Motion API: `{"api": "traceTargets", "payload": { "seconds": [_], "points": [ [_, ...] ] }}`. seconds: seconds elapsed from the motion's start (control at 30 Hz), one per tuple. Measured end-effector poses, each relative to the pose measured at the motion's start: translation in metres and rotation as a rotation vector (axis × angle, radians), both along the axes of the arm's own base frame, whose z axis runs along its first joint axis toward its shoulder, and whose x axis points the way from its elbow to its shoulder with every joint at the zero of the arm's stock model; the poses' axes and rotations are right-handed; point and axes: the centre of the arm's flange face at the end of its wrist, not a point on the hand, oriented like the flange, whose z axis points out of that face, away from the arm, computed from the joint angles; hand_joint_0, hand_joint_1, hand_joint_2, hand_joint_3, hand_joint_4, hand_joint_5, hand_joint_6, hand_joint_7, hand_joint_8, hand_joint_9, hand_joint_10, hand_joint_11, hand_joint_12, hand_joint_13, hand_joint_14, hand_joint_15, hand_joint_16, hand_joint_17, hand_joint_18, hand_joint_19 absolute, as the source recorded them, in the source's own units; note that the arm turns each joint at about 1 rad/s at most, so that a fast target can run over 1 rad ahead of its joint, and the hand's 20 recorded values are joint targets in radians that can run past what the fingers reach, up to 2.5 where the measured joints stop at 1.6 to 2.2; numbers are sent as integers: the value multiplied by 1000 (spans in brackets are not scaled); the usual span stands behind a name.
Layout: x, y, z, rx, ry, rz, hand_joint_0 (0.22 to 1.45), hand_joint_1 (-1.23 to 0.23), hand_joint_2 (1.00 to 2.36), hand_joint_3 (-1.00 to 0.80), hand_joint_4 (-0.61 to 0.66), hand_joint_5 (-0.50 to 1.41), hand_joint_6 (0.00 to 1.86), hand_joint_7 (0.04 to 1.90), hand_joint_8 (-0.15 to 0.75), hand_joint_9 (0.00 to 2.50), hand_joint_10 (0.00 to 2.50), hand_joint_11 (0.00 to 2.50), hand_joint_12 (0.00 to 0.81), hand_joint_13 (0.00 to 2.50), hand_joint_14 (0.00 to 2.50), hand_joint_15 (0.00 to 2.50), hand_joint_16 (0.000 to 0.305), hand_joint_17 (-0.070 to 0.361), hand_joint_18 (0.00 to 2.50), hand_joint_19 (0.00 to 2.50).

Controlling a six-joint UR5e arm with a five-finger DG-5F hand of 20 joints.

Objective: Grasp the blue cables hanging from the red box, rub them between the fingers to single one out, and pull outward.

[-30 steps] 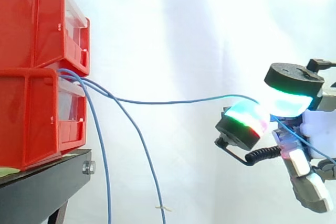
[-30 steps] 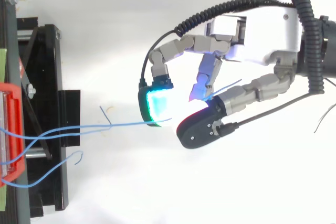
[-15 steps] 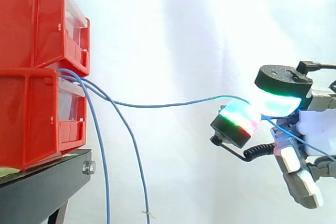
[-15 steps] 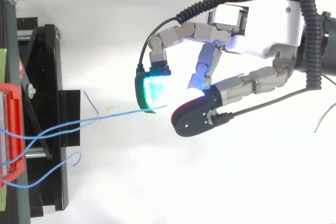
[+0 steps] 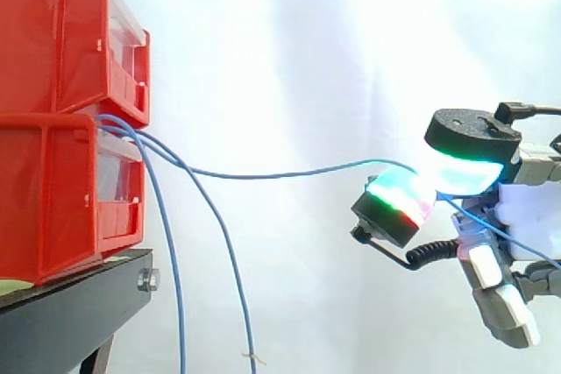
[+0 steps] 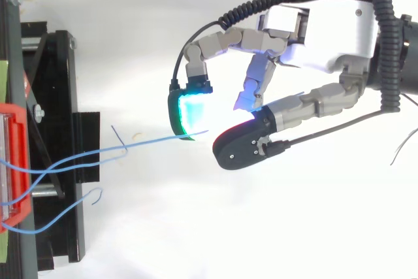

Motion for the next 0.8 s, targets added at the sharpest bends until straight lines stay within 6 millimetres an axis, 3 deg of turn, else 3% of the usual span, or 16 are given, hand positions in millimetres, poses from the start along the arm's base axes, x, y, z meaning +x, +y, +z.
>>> {"api": "traceTargets", "payload": {
  "seconds": [0.8],
  "points": [
    [0,0,0,0,0,0,584,-736,1009,-6,-92,88,604,1532,384,1328,0,9,457,1258,10,248,62,139,1271,443]
  ]
}}
